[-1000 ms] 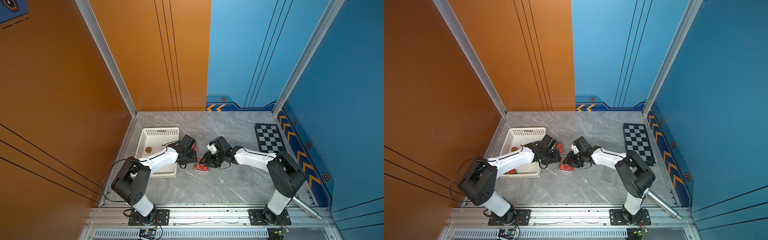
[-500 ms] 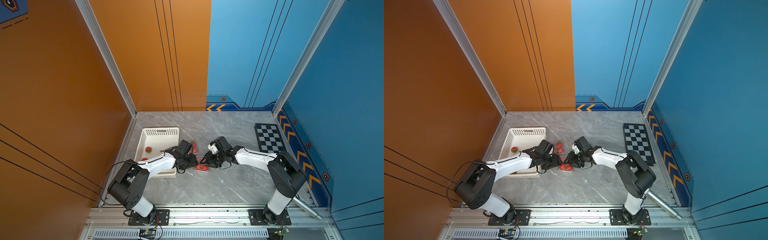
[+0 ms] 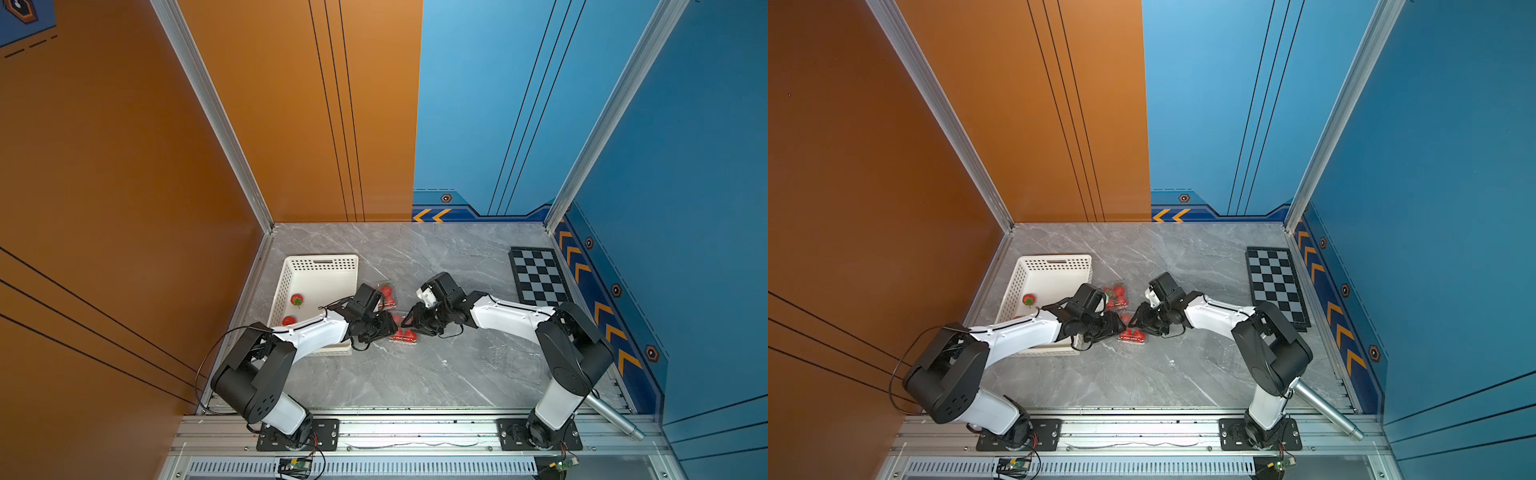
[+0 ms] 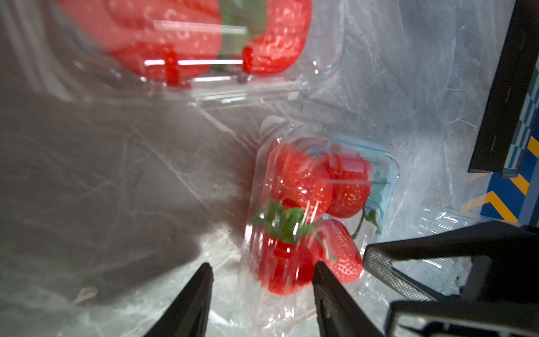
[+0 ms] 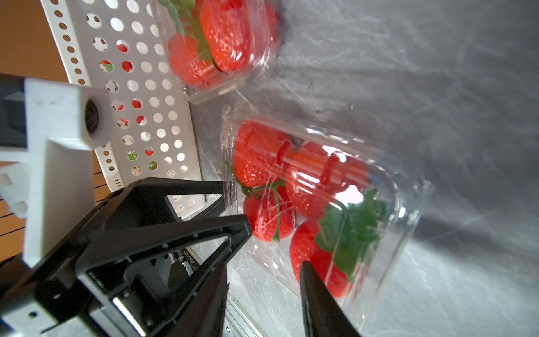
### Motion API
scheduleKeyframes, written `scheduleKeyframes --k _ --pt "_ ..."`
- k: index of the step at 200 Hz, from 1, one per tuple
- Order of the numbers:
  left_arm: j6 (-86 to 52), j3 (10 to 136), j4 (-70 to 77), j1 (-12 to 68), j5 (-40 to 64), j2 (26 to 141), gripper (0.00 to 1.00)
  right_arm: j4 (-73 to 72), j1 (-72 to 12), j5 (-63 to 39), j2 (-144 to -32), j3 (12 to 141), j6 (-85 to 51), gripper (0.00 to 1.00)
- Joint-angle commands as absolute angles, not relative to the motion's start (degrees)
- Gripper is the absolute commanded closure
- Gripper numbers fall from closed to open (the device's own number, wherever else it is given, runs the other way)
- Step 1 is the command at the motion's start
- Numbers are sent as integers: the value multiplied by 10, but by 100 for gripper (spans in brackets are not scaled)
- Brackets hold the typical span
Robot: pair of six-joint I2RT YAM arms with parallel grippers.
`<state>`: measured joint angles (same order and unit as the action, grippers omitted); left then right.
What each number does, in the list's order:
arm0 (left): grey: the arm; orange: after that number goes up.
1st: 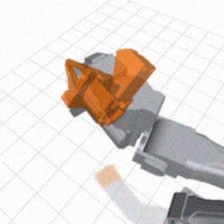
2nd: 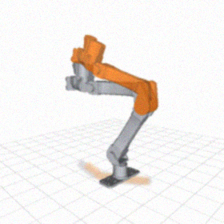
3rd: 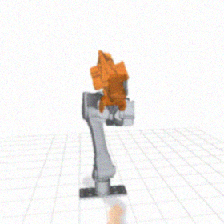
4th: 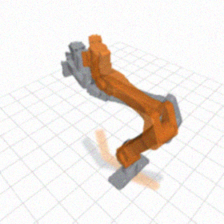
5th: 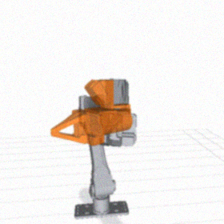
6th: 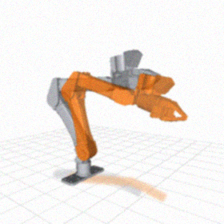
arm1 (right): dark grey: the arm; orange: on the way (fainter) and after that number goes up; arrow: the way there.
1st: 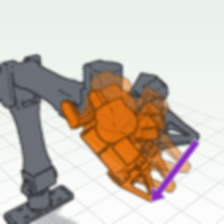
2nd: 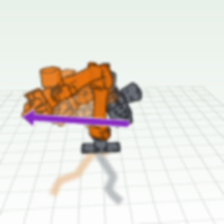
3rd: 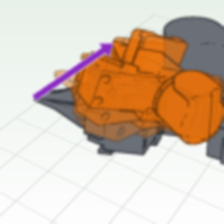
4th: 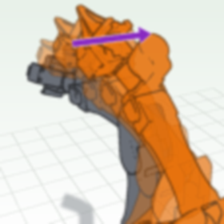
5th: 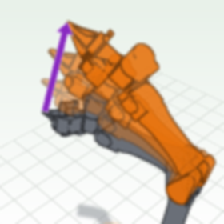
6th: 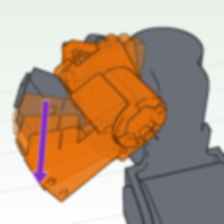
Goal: Pack strawberries into containers
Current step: Close the packing box at the center of the board.
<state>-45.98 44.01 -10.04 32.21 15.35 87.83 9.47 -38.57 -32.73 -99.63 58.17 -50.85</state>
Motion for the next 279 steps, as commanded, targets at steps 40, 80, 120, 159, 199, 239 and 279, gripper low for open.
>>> scheduleKeyframes --k 40,80,120,159,199,239,279 --pt "-476 398 -91 321 171 869 49 127 -378 -311 -982 572 -490 56" --pt "-481 369 -91 312 172 843 50 129 -377 -311 -985 575 -489 56" --pt "-479 367 -88 310 170 845 56 130 -378 -309 -983 575 -489 57" --pt "-484 364 -77 310 179 846 68 132 -378 -308 -980 575 -489 57" --pt "-485 361 -76 308 185 846 78 133 -378 -308 -977 576 -488 57" --pt "-485 365 -87 301 181 833 50 140 -377 -306 -967 579 -478 56" --pt "-479 374 -103 295 160 794 41 152 -372 -297 -946 579 -459 50"
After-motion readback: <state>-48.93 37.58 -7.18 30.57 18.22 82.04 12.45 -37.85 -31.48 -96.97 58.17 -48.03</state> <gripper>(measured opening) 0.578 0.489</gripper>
